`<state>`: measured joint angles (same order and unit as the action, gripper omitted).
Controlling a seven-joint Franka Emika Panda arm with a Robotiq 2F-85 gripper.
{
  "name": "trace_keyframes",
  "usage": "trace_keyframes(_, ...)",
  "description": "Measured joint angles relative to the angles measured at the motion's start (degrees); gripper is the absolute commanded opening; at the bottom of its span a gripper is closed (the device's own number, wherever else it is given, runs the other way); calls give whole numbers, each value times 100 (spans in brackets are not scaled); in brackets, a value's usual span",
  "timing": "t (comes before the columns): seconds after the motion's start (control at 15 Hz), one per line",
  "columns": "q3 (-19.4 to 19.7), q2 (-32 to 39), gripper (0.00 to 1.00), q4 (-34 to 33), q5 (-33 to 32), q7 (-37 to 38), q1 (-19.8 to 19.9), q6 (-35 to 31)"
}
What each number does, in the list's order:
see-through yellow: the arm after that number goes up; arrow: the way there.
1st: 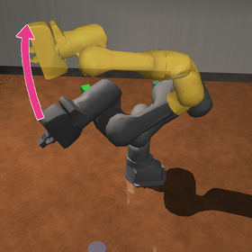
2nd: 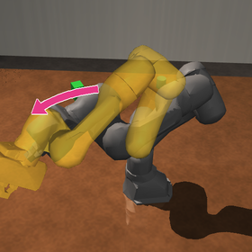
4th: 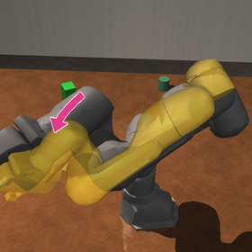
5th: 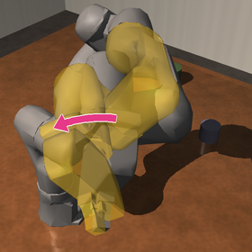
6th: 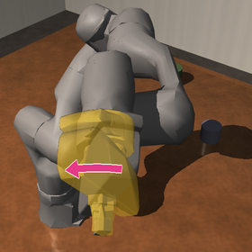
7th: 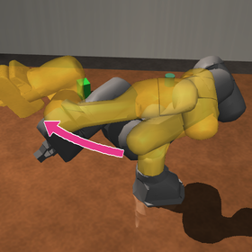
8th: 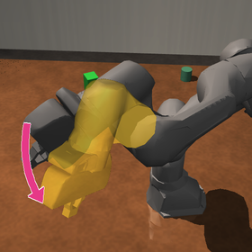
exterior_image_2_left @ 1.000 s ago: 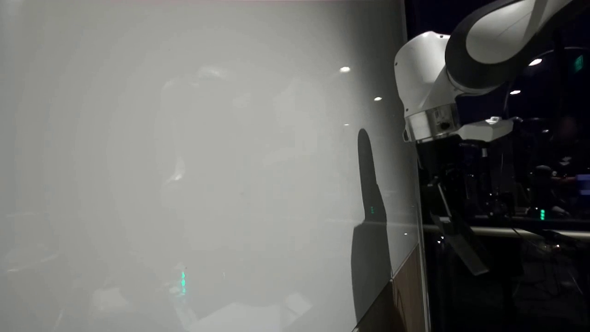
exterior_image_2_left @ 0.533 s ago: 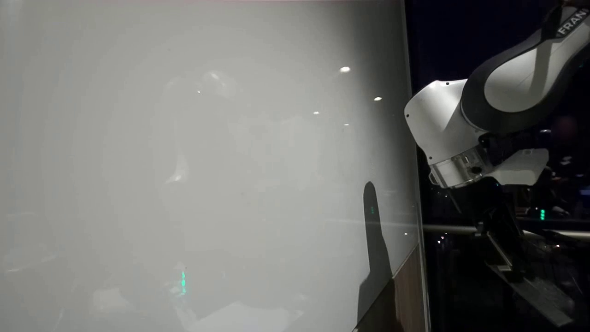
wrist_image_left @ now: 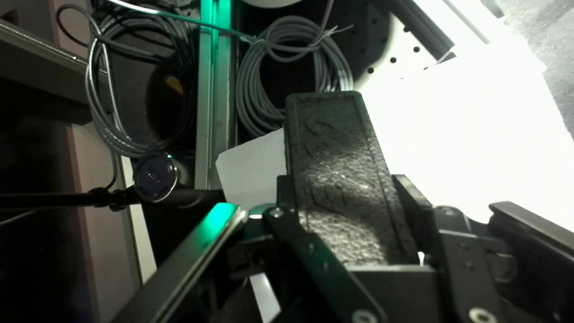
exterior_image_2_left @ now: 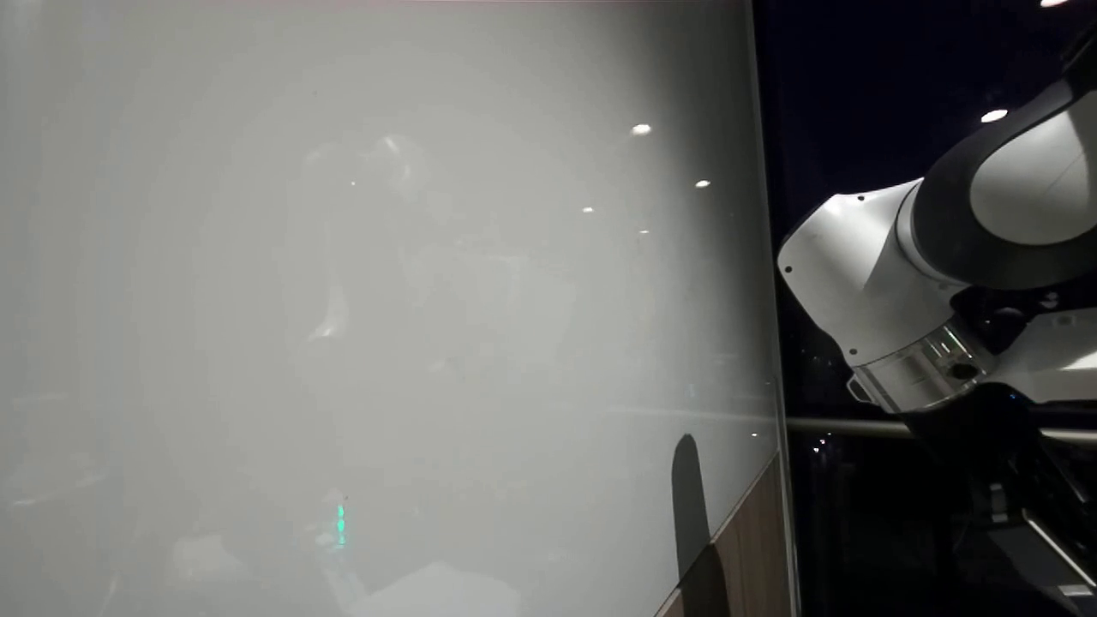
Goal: Get the white board eraser from the table, use it to erase the white board and then put it back on the table
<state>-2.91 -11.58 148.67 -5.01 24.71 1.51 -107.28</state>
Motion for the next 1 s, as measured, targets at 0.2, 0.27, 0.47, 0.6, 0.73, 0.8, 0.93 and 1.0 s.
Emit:
trace_keyframes(0.2, -44, 18, 31, 82, 375, -169, -162, -47)
trace_keyframes(0.27, -57, 23, 31, 101, 479, -267, -215, -104)
trace_keyframes(0.47, -73, 65, 31, 134, 557, -514, -321, -432)
trace_keyframes(0.6, -73, 144, 31, 133, 557, -660, -325, -639)
trace_keyframes(0.73, -73, 270, 31, 127, 557, -723, -324, -758)
trace_keyframes(0.8, -73, 353, 31, 125, 556, -724, -324, -780)
trace_keyframes(0.93, -70, 549, 31, 126, 553, -724, -320, -848)
trace_keyframes(1.0, -67, 651, 31, 125, 550, -724, -320, -878)
